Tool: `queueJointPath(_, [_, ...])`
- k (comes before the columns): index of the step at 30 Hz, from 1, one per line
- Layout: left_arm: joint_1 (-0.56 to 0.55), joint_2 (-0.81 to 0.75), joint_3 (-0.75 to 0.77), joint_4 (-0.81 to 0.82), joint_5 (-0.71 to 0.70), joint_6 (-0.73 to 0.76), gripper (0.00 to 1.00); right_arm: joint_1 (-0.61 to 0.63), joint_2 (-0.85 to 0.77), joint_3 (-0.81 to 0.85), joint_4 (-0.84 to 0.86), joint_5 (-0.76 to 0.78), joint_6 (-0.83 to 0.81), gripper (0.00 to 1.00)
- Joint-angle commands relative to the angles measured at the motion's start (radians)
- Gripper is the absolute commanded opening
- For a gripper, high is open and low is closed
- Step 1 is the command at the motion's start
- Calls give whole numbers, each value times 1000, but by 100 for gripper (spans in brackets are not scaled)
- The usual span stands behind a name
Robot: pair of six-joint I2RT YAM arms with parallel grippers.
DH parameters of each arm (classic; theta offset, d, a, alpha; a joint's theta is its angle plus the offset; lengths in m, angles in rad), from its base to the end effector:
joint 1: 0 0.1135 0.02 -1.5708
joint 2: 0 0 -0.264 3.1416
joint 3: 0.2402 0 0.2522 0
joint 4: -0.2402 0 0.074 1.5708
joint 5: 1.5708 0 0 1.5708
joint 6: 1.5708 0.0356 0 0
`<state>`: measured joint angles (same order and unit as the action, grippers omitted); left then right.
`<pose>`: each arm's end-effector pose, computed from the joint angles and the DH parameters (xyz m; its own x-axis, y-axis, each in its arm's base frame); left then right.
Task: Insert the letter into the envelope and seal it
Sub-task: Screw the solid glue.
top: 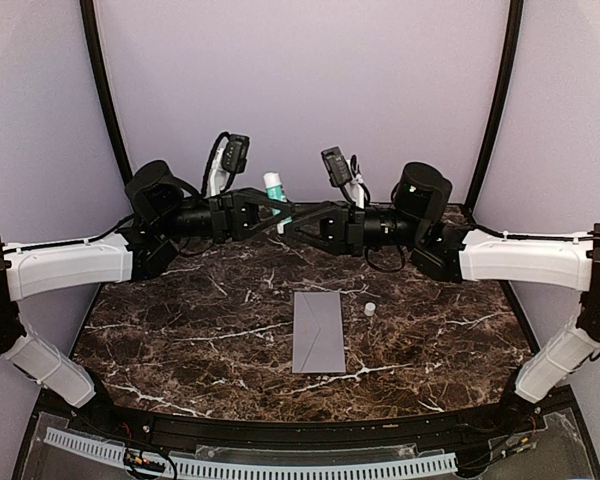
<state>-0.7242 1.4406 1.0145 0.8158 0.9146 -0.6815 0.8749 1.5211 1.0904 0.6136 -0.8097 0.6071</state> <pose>0.2226 -0.2345 0.3650 -0.3795 -0.1775 -0.9080 0.9195 -0.1808 -0.3489 0.2055 0.2862 0.3473 -0.4666 0.0552 -0.8827 -0.8762 -0.1653 0.4528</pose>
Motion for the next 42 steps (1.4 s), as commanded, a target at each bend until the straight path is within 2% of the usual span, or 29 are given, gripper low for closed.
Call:
queueJointPath(1, [3, -24, -4, 49, 26, -10, 0, 15, 25, 41, 60, -25, 13, 29])
queueJointPath(19, [3, -17, -7, -34, 16, 54, 0, 18, 43, 31, 130, -1, 69, 8])
queueJointPath(23, [2, -31, 4, -147, -55, 150, 0, 15, 40, 33, 69, 49, 48, 6])
queueJointPath(26, [-2, -38, 32, -322, -127, 244, 0, 15, 34, 38, 6, 106, 9, 3])
queueJointPath(30, [-23, -34, 72, -482, -240, 360, 0, 20, 16, 42, -68, 229, -42, 0])
queueJointPath(37, [-45, -18, 107, -586, -404, 384, 0, 69, 17, 117, -268, 533, -148, 0])
queueJointPath(42, [-62, 4, 140, -649, -499, 400, 0, 100, 61, 204, -387, 773, -163, 0])
